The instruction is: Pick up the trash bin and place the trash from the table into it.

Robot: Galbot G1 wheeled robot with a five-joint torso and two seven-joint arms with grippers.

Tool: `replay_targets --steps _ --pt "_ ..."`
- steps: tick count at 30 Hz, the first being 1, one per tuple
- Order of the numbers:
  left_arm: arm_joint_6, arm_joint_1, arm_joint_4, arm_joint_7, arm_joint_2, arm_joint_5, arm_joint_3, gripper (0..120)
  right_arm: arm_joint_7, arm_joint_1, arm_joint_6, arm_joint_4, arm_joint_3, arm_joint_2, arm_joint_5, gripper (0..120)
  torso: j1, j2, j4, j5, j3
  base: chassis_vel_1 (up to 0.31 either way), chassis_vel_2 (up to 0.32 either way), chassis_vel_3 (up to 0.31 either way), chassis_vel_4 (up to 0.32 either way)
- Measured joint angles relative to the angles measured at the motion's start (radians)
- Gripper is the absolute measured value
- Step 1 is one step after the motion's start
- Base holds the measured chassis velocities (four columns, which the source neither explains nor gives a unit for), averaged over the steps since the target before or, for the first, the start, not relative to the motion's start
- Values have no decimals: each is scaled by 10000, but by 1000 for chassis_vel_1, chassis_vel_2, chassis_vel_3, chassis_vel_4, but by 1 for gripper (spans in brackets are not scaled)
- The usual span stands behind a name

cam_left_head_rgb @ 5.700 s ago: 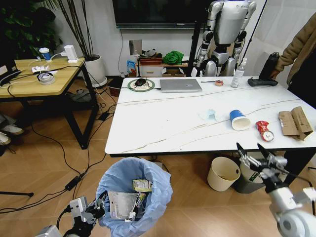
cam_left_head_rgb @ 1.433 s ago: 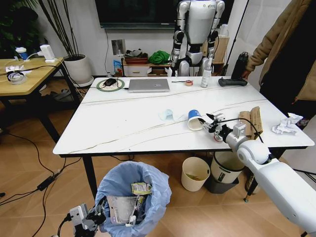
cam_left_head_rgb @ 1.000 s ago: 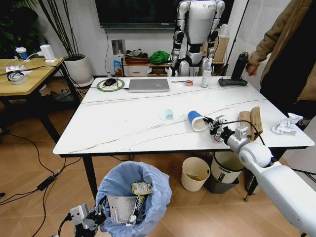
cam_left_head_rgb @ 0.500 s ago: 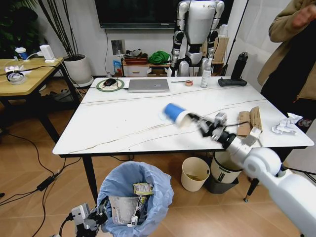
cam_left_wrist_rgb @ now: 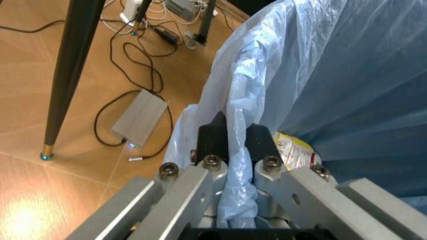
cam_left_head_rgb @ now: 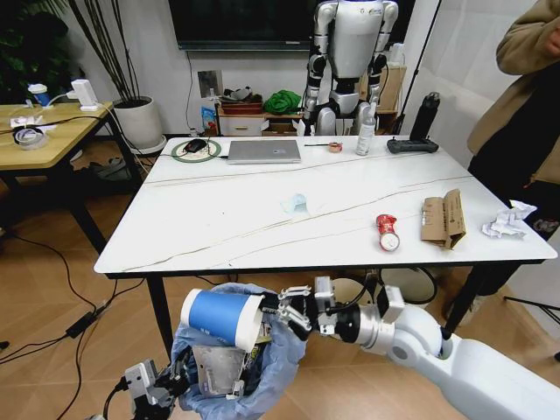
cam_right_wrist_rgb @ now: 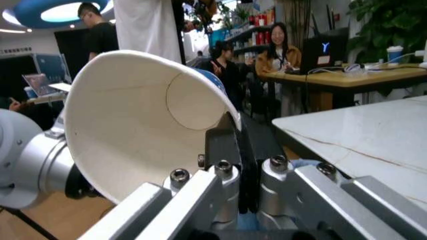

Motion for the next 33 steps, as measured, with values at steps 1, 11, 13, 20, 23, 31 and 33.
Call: replay_targets --steps 1,11,13,20,23,31,33 --pt "6 14 -13 -8 -15 -2 15 0 -58 -60 10 -92 23 -12 -114 5 0 0 -1 1 0 0 0 0 0" --pt "77 -33 -4 -121 -53 -47 51 0 -117 -272 80 -254 768 -136 -198 43 0 0 -3 2 0 0 0 0 0" --pt "78 -29 29 -123 -51 -37 49 0 73 -191 77 -254 1012 -115 -17 48 0 0 -4 0 0 0 0 0 0" --pt "68 26 98 -114 -110 83 39 0 3330 1623 -773 -976 1186 731 193 71 0 0 0 -2 0 0 0 0 0" --pt "47 149 6 -96 -163 127 -33 0 5273 2552 -2097 -1858 1016 1268 -18 86 3 -3 1 2 1 0 0 0 0" --pt "10 238 -68 -72 -293 168 -195 0 7553 3568 -3952 -3673 499 2209 -127 100 2 -3 -2 0 1 0 0 0 0" --pt "9 233 -68 -71 -327 183 -193 0 7613 3638 -4013 -3934 424 2355 -174 100 2 -3 -1 2 1 0 0 0 0"
